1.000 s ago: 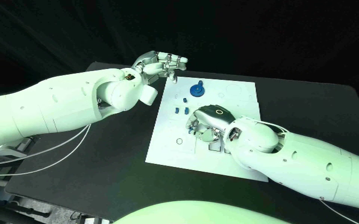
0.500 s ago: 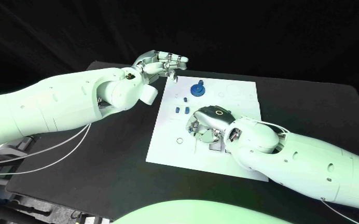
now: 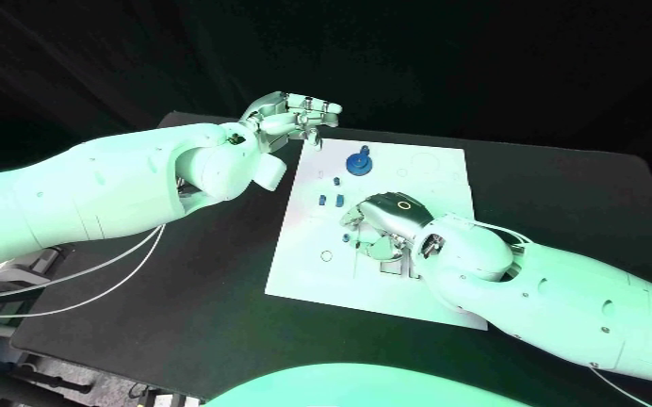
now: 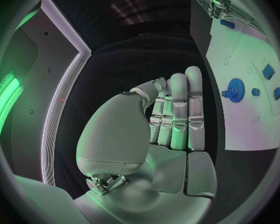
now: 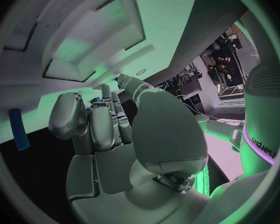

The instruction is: Assemble the parts on the task board

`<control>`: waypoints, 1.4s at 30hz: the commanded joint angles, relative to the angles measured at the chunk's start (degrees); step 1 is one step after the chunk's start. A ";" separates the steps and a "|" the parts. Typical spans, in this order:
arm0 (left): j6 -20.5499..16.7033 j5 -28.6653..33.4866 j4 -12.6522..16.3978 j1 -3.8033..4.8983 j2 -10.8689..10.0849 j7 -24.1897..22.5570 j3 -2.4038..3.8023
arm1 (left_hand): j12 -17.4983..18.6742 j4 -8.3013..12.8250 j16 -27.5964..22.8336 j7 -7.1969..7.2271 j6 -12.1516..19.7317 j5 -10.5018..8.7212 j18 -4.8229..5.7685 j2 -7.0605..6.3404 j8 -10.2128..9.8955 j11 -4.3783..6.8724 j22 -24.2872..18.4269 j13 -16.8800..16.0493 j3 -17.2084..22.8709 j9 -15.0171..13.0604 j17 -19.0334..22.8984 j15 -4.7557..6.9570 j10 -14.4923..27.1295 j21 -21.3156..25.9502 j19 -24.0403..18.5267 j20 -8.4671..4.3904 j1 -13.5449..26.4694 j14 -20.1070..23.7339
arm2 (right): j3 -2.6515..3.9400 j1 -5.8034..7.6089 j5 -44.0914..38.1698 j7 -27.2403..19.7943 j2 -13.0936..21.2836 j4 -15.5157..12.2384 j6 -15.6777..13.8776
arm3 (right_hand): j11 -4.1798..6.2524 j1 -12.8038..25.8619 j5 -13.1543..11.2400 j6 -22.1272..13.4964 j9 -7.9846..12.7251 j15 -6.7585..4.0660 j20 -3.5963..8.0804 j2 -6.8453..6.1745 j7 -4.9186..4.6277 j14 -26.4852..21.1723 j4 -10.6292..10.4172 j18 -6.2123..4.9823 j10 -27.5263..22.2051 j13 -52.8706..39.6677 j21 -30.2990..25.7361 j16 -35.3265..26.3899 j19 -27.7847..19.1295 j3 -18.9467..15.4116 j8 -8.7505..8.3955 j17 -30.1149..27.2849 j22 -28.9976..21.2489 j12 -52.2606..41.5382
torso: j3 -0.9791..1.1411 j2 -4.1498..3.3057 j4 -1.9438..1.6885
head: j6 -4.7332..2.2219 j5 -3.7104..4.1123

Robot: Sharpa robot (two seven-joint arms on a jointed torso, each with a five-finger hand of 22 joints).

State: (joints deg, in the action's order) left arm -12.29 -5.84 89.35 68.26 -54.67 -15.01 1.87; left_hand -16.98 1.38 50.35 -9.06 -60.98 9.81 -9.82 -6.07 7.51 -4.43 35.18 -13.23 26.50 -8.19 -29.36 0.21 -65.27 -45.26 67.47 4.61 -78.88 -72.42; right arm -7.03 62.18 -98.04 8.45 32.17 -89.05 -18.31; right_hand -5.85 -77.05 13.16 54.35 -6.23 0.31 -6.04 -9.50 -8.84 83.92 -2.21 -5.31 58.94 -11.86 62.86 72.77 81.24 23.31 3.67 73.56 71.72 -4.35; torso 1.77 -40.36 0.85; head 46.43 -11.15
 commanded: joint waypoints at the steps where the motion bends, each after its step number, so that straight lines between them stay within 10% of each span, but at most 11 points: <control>1: 1.27 0.23 0.08 0.06 0.02 -0.39 0.02 | -0.19 0.13 -0.23 -0.12 0.47 -0.11 -0.73 0.47 0.24 -0.14 -0.06 -0.09 -0.08 0.07 0.06 -0.12 0.37 0.31 0.14 0.16 0.21 0.43 | 0.03 0.10 -1.43 1.49 0.78 -0.80 -2.41 | 0.03 0.11 -0.36 -0.27 0.06 0.37 -0.08 -0.53 0.09 1.55 0.01 -0.48 -0.38 -0.06 -0.55 -0.40 -0.46 -0.49 0.01 -0.38 -0.34 -0.34 | -0.04 0.08 0.03 | -0.16 0.17; 14: 2.89 0.23 0.03 0.06 -0.25 -0.53 0.01 | -0.39 -0.14 -0.02 -0.15 0.69 -0.17 -0.72 0.37 0.26 -0.20 -0.14 -0.12 -0.54 0.10 0.03 -0.19 0.63 0.39 0.31 0.25 0.91 0.29 | 1.58 4.70 1.37 2.87 9.79 -7.26 -0.20 | 0.24 0.29 0.06 1.84 -0.34 0.20 -0.04 0.02 0.38 1.70 -0.20 -0.36 -0.59 -0.36 -0.07 0.07 -0.05 -1.14 0.93 -0.22 0.04 -2.22 | -0.04 0.03 0.14 | -1.17 1.58; 20: 2.93 0.23 0.02 0.05 -0.30 -0.65 0.01 | -0.41 -0.15 -0.02 -0.15 0.69 -0.16 -0.72 0.38 0.27 -0.20 -0.15 -0.13 -0.56 0.10 0.03 -0.20 0.64 0.41 0.32 0.25 0.94 0.30 | 1.82 7.26 1.20 3.34 12.87 -6.54 3.47 | -0.04 0.51 -0.16 0.18 0.02 0.40 -0.13 -0.68 2.83 1.45 -0.31 -0.52 -3.17 -0.17 -1.29 -0.73 -0.19 -3.23 0.31 -1.24 -0.72 -2.87 | -0.12 0.12 0.18 | -1.45 2.04; 42: 2.27 0.23 0.02 0.05 -0.24 -0.47 0.00 | -0.51 -0.10 -0.01 -0.10 0.69 -0.09 -0.74 0.55 0.31 -0.15 -0.18 -0.14 -0.52 0.09 0.05 -0.18 0.68 0.46 0.34 0.26 0.87 0.34 | 1.52 7.20 0.71 2.56 11.77 -2.09 10.05 | 0.17 -0.10 -0.29 1.41 -0.36 0.25 -0.09 0.06 3.32 1.29 -0.52 -0.65 -3.13 -0.52 -2.20 -1.14 -0.22 -4.81 1.15 -1.91 -1.25 -5.08 | -0.10 -0.03 0.04 | -1.54 2.00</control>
State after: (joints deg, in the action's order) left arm -10.61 -5.83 89.30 68.25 -54.96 -15.01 1.86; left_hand -17.23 1.19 50.35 -9.37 -60.66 9.81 -9.79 -5.65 7.51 -4.64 35.06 -13.33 26.32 -8.15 -29.37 0.20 -65.06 -45.04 67.47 4.61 -78.46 -72.41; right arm -5.52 69.41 -97.05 11.03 44.02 -91.20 -10.86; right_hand -5.83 -76.70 13.17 55.42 -6.54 0.30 -6.25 -9.86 -5.43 83.92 -2.76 -5.30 55.50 -12.34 60.46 71.60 81.05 18.80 4.63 71.58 70.38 -9.30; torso 1.73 -40.40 0.88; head 44.85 -9.22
